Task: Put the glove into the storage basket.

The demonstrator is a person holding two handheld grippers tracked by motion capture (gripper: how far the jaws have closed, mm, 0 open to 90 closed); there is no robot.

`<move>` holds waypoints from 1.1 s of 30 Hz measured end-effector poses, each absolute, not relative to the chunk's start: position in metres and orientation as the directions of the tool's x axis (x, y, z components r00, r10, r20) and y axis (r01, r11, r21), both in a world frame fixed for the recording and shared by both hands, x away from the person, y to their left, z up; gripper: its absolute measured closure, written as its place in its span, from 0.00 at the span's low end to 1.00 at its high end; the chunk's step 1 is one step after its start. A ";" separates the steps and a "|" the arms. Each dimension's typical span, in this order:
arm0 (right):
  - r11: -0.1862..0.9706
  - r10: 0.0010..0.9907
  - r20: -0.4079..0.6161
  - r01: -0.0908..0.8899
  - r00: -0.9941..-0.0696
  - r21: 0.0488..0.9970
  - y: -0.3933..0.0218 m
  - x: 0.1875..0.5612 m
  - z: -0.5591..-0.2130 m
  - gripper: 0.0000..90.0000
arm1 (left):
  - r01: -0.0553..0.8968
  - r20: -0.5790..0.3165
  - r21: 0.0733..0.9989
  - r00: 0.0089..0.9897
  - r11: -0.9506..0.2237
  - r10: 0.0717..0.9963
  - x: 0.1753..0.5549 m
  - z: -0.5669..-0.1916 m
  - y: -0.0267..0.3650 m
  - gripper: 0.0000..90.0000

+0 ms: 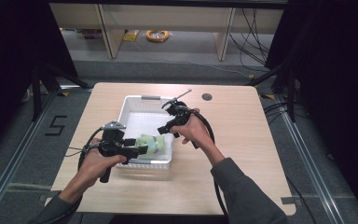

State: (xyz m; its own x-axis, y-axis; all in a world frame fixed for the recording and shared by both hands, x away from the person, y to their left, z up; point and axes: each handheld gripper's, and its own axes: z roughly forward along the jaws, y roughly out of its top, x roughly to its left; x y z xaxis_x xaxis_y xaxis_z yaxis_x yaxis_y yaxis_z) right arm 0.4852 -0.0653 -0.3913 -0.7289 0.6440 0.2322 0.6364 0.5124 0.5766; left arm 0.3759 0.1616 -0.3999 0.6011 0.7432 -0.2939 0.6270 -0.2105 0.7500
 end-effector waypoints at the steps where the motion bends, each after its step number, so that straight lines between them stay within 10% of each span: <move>1: 0.508 0.642 0.232 0.633 -0.730 0.584 -0.069 0.482 -0.389 0.52 | 0.624 -0.295 0.753 0.604 -0.209 0.741 0.374 -0.400 0.159 0.37; 33: 0.419 0.612 0.221 0.548 -0.759 0.724 -0.167 0.398 -0.377 0.41 | 0.553 -0.299 0.790 0.724 -0.265 0.622 0.329 -0.420 0.118 0.23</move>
